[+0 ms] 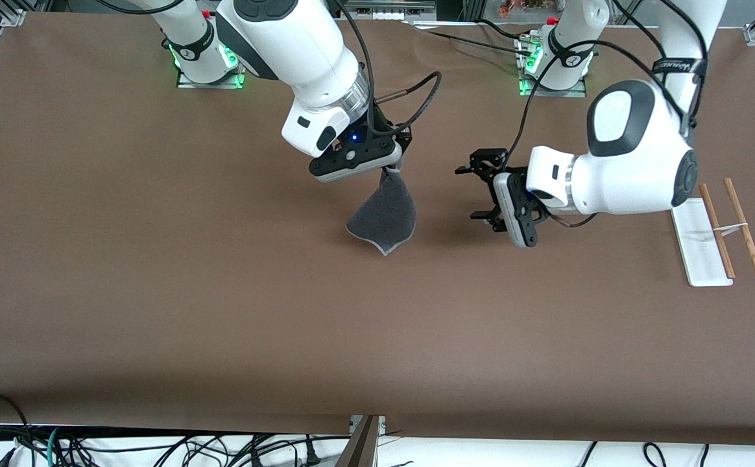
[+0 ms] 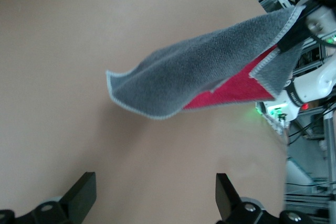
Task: Pass towel and hang on rack
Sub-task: 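Lift the towel with the right gripper while the left gripper approaches, then grasp the hanging towel with the left gripper below the right gripper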
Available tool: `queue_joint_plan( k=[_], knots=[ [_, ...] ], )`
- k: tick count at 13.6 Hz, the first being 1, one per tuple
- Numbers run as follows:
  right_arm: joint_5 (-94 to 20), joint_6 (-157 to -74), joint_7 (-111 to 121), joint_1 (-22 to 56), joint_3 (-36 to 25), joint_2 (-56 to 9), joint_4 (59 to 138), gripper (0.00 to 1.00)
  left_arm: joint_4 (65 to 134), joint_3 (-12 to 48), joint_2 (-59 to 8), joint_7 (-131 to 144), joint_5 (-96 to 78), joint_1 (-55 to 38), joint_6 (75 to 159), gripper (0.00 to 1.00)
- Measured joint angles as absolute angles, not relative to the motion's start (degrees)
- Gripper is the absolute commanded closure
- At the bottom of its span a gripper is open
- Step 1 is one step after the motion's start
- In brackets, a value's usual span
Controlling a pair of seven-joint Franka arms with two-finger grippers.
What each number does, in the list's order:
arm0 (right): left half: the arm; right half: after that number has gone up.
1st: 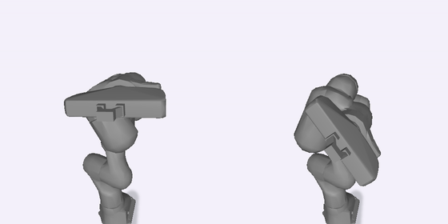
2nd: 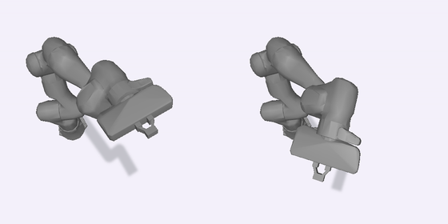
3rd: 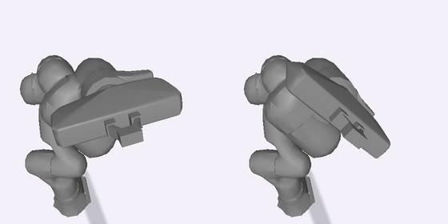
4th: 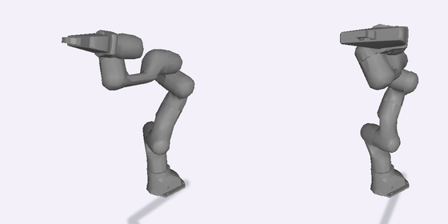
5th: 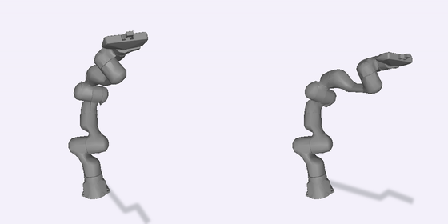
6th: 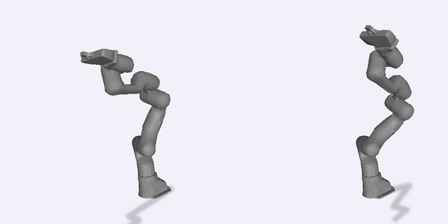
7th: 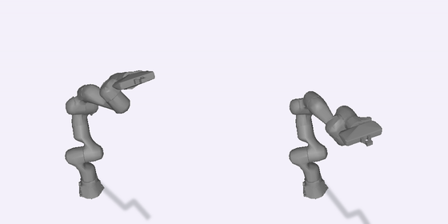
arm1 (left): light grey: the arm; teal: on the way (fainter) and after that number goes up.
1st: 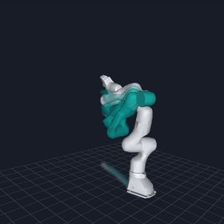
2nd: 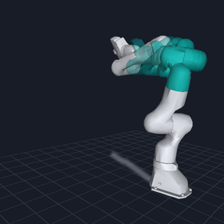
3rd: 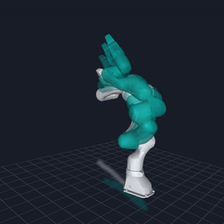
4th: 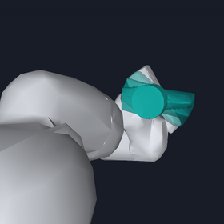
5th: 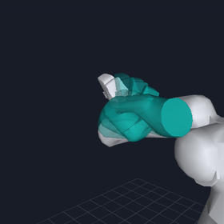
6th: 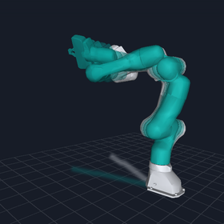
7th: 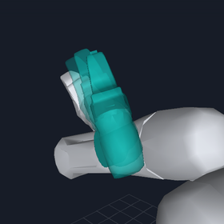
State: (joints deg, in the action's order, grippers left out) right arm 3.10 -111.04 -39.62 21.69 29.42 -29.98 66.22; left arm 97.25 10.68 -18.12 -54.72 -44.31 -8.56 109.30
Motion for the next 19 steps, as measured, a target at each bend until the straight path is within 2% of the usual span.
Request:
queue_joint_plan(
  k=[4,5,6,7,8,9,18,19],
  knots=[
    [3.1,-111.8,-40.5,22.3,29.4,-30.0,66.2,1.00,102.0,17.2,-18.5,-60.0,-47.2,-8.7,122.7,0.06],
    [3.1,-112.0,-40.5,22.3,29.4,-30.0,66.2,1.00,102.6,18.6,-18.6,-60.0,-47.2,-8.8,125.5,0.13],
    [3.1,-112.1,-40.5,22.4,29.4,-30.0,66.2,1.00,103.1,19.9,-18.7,-60.0,-47.2,-8.8,128.1,0.36],
    [3.1,-112.1,-40.5,22.4,29.4,-30.0,66.2,1.00,103.5,21.1,-18.9,-60.0,-47.2,-8.9,130.3,0.73],
    [3.1,-112.1,-40.5,22.4,29.4,-30.0,66.2,1.00,103.7,21.9,-19.3,-60.0,-47.2,-9.1,132.2,0.95],
    [3.1,-112.1,-40.5,22.4,29.4,-30.0,66.2,1.00,103.8,22.3,-19.8,-60.0,-47.5,-9.4,133.7,1.00],
    [3.1,-112.2,-40.5,22.4,29.4,-30.0,66.2,1.00,103.8,22.6,-21.3,-60.2,-50.3,-9.5,135.3,1.00],
    [3.1,-112.2,-40.5,22.4,29.4,-30.0,66.2,0.90,103.8,22.6,-21.3,-60.2,-50.3,-9.5,135.3,1.00]
  ],
)
